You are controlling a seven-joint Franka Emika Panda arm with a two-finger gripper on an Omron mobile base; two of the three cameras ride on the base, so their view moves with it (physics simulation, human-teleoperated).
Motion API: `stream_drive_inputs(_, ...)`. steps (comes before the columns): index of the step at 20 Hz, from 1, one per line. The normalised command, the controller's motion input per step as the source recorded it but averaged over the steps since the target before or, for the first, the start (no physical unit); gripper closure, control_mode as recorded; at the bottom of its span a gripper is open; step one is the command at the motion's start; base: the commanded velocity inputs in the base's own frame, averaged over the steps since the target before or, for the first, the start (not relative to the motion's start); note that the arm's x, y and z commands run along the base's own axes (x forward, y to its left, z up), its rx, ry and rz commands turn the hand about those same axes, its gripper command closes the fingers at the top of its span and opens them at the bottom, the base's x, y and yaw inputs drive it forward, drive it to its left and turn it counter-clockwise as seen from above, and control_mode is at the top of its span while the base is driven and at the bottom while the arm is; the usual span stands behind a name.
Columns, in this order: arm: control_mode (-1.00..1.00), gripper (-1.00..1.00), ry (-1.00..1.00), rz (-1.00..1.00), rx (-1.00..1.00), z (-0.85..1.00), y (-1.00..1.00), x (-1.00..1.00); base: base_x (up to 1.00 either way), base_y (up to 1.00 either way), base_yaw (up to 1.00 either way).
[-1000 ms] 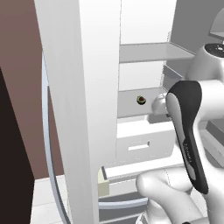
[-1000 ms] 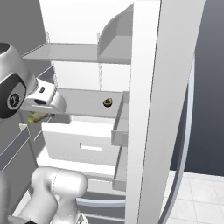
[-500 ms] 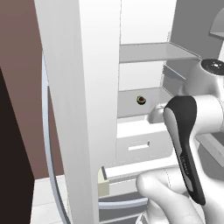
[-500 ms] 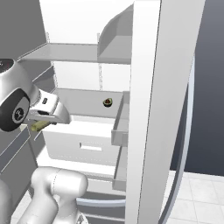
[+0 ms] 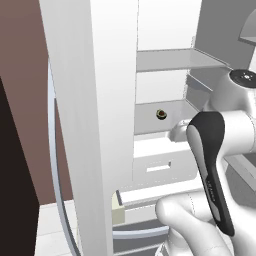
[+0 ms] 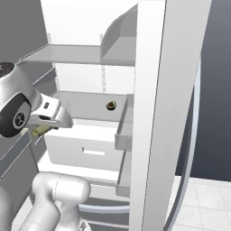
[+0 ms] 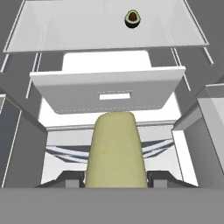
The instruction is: Retrieve the butter from the fridge and place it on a plate on the dining table. Then retrieve the butter knife by the fridge and place it near the plate.
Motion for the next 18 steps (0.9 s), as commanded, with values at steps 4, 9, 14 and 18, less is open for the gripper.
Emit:
stream_drive_inputs(4,1.0,1.0,0.0,0.0,0.0,-0.11,0.0,-0.05,-0.07,0.0,0.0)
stream_drive_inputs(9,1.0,1.0,0.0,0.0,0.0,0.0,0.0,0.0,-0.43,0.0,-0.01)
stream_drive_inputs(14,1.0,1.0,0.0,0.0,0.0,0.0,0.0,0.0,-0.56,0.04,-0.03)
stream_drive_inputs(18,1.0,1.0,0.0,0.0,0.0,0.0,0.0,0.0,-0.6,0.0,-0.06)
